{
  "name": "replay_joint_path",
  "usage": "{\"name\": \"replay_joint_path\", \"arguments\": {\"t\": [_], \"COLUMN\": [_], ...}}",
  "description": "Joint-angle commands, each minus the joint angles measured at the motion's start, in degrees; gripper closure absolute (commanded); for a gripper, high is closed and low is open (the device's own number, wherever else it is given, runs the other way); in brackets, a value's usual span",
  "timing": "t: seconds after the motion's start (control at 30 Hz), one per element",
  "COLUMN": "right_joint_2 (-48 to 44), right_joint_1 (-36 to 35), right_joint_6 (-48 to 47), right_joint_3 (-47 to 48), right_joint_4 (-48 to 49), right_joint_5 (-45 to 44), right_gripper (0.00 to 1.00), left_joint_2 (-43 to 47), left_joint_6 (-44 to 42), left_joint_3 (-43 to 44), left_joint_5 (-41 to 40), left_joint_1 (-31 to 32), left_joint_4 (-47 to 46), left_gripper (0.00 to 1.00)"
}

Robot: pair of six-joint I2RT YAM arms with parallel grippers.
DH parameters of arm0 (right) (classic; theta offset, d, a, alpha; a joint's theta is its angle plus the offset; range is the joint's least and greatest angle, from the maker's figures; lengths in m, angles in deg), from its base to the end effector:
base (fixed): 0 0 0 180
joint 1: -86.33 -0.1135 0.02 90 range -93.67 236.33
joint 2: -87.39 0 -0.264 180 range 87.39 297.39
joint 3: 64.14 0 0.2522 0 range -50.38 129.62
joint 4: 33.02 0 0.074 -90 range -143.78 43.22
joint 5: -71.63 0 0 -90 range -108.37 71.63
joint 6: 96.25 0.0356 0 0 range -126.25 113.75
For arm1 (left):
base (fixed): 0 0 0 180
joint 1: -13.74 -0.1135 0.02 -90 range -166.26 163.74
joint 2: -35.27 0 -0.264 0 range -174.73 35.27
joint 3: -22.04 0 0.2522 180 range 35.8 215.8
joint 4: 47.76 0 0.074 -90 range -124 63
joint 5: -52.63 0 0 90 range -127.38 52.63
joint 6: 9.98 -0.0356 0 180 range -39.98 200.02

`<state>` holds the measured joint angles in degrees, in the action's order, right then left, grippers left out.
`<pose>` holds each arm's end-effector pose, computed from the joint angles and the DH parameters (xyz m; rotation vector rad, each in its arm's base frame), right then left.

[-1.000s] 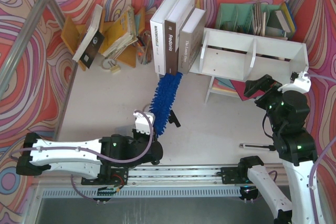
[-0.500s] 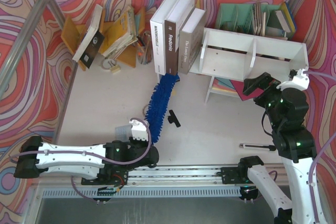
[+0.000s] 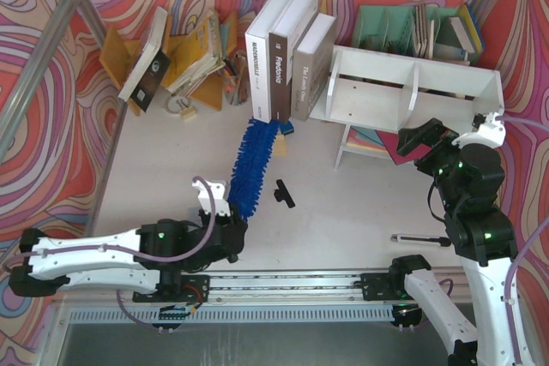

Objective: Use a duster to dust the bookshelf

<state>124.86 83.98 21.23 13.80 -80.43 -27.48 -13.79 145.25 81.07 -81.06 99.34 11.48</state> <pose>0.1108 -0.0011 0.4246 0.4848 1.6261 0.2555 0.0368 -0.1581 0.2810 0.0663 2.2052 -0.5636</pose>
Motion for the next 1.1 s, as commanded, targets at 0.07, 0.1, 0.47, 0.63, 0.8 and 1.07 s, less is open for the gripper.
{"name": "replay_joint_path", "arguments": {"t": [0.07,0.1,0.47,0.63,0.8,1.07], "right_joint_2": [-0.7,-0.7,-0.7,-1.0,-1.2,-1.5], "right_joint_1": [-0.1,-0.1,-0.1,-0.1,-0.1,-0.1], "right_joint_6": [0.5,0.4,0.7,0.6,0.5,0.4], "right_joint_3": [1.1,1.1,0.6,0.7,0.7,0.5], "right_joint_4": [1.1,1.2,1.3,1.1,0.9,0.7], "right_joint_5": [0.0,0.0,0.3,0.2,0.0,-0.3], "right_gripper": [0.01,0.01,0.01,0.01,0.01,0.01], "left_joint_2": [3.7,3.4,-4.2,-3.0,1.8,7.1], "left_joint_6": [-0.2,0.8,8.6,6.6,3.6,-3.7], "left_joint_3": [-1.7,-2.8,-12.8,-10.1,-5.9,-3.1], "left_joint_5": [-7.0,-6.3,0.3,-1.5,-5.2,-5.3], "left_joint_1": [-0.7,-0.8,-1.3,-1.7,-1.7,-1.7], "left_joint_4": [2.5,1.9,-5.7,-3.1,1.2,-4.5], "left_gripper": [1.00,1.00,1.00,1.00,1.00,1.00]}}
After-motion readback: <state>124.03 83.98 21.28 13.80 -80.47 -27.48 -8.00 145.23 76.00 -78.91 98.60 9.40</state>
